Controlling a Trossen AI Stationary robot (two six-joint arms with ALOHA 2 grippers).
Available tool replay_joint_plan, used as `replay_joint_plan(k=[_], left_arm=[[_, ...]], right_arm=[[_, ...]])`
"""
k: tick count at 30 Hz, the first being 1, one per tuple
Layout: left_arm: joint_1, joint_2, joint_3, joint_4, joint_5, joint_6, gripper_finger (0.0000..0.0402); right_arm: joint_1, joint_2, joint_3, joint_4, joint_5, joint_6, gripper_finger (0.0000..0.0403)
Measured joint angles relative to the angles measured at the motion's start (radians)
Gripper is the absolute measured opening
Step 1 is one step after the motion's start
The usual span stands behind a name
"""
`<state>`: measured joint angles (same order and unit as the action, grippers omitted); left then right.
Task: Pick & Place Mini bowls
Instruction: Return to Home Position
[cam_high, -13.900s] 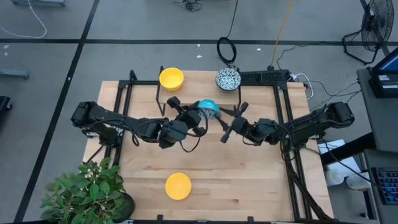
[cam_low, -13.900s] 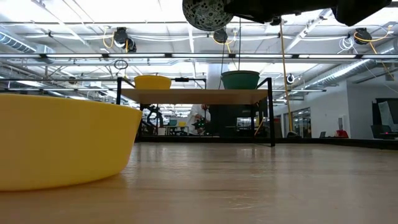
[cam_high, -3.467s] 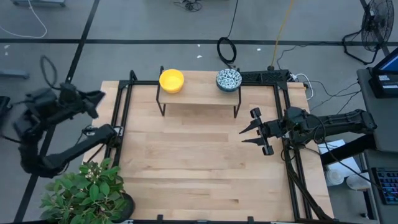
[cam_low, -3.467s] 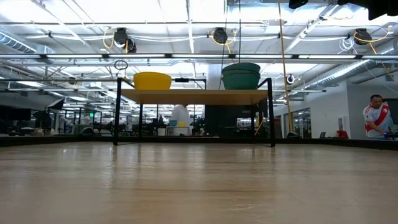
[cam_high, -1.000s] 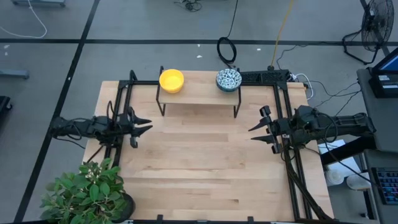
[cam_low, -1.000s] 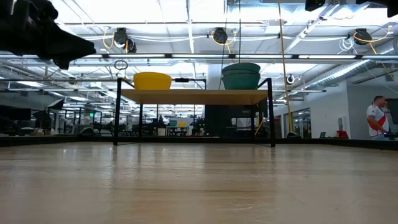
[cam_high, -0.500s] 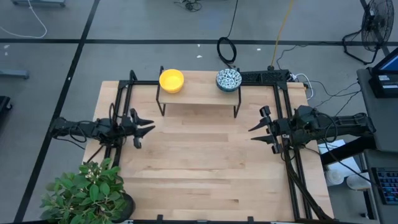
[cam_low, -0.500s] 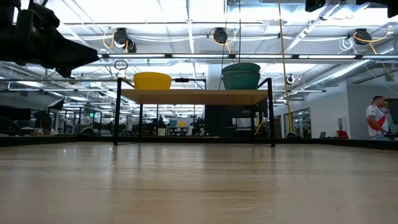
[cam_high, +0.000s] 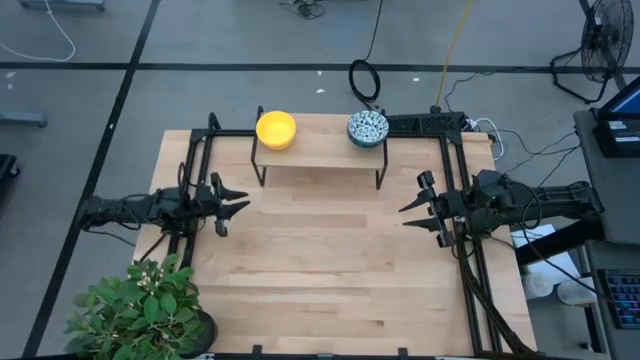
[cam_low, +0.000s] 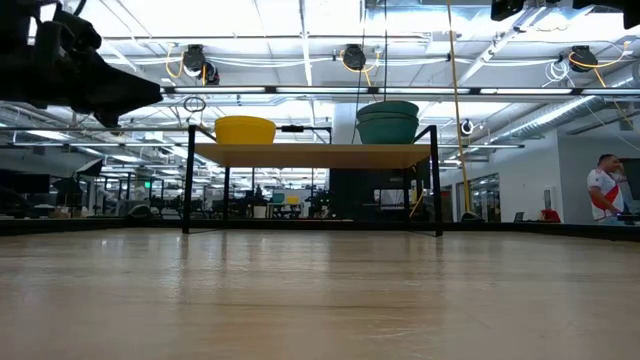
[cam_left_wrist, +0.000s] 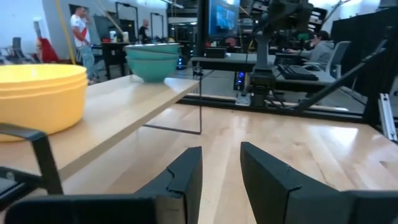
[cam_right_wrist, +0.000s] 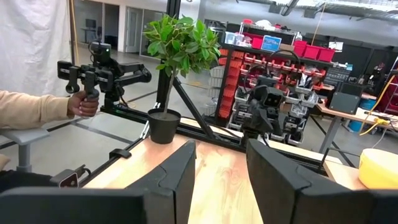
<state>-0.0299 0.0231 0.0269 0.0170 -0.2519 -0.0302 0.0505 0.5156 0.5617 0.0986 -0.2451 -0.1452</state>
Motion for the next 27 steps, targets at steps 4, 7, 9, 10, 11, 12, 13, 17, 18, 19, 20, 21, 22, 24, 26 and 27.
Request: replay_joint_plan(k=[4,7,9,10,11,12,13,17,18,19,20,21,22,24,26,27], left_arm=[[0.092,0.000,0.000,-0.016,0.113,-0.041,0.0113],[0.136,0.000,0.000,-0.018,0.143,-0.061,0.0113],[0.149,0.000,0.000,-0.016,0.141,-0.062,0.0113],[0.151,0.000,0.000,-0.016,0.140,-0.060,0.0113],[0.154,0.001,0.000,-0.016,0.140,-0.057,0.0113],[0.154,0.001,0.000,-0.016,0.136,-0.055,0.0113],[0.154,0.001,0.000,-0.016,0.128,-0.054,0.0113],[0.154,0.001,-0.001,-0.016,0.117,-0.054,0.0113],[0.154,0.001,-0.001,-0.014,0.117,-0.055,0.0113],[0.154,0.001,-0.001,-0.012,0.117,-0.056,0.0113],[0.154,0.001,-0.001,-0.010,0.117,-0.056,0.0113],[0.154,0.001,-0.001,-0.009,0.116,-0.056,0.0113],[0.154,0.001,-0.001,-0.008,0.114,-0.056,0.0113],[0.154,0.001,-0.001,-0.008,0.113,-0.056,0.0113],[0.154,0.001,-0.001,-0.007,0.113,-0.056,0.0113],[0.154,0.001,-0.001,-0.007,0.113,-0.056,0.0113]], right_arm=[[0.000,0.000,0.000,-0.007,0.000,-0.006,0.0130],[0.000,0.000,0.000,-0.007,0.000,-0.014,0.0130],[0.000,0.000,0.000,-0.007,0.000,-0.016,0.0130],[0.000,0.000,0.000,-0.007,0.000,-0.016,0.0130],[0.000,0.000,0.000,-0.007,0.000,-0.016,0.0130],[0.000,0.000,0.000,-0.006,0.000,-0.016,0.0130],[0.000,0.000,0.000,-0.005,0.000,-0.010,0.0130],[0.000,-0.007,0.000,0.001,0.007,0.002,0.0130],[0.000,-0.011,0.000,0.002,0.009,0.002,0.0130],[0.000,-0.012,0.000,0.002,0.009,0.002,0.0130],[0.000,-0.013,0.000,0.000,0.008,0.001,0.0130],[0.000,-0.013,0.001,-0.009,0.007,0.001,0.0130],[0.000,-0.013,0.001,-0.022,0.007,0.002,0.0130],[0.000,-0.013,0.001,-0.060,0.007,0.009,0.0130],[0.000,-0.011,0.001,-0.089,0.007,0.023,0.0130],[0.000,-0.008,0.001,-0.096,0.007,0.028,0.0130]])
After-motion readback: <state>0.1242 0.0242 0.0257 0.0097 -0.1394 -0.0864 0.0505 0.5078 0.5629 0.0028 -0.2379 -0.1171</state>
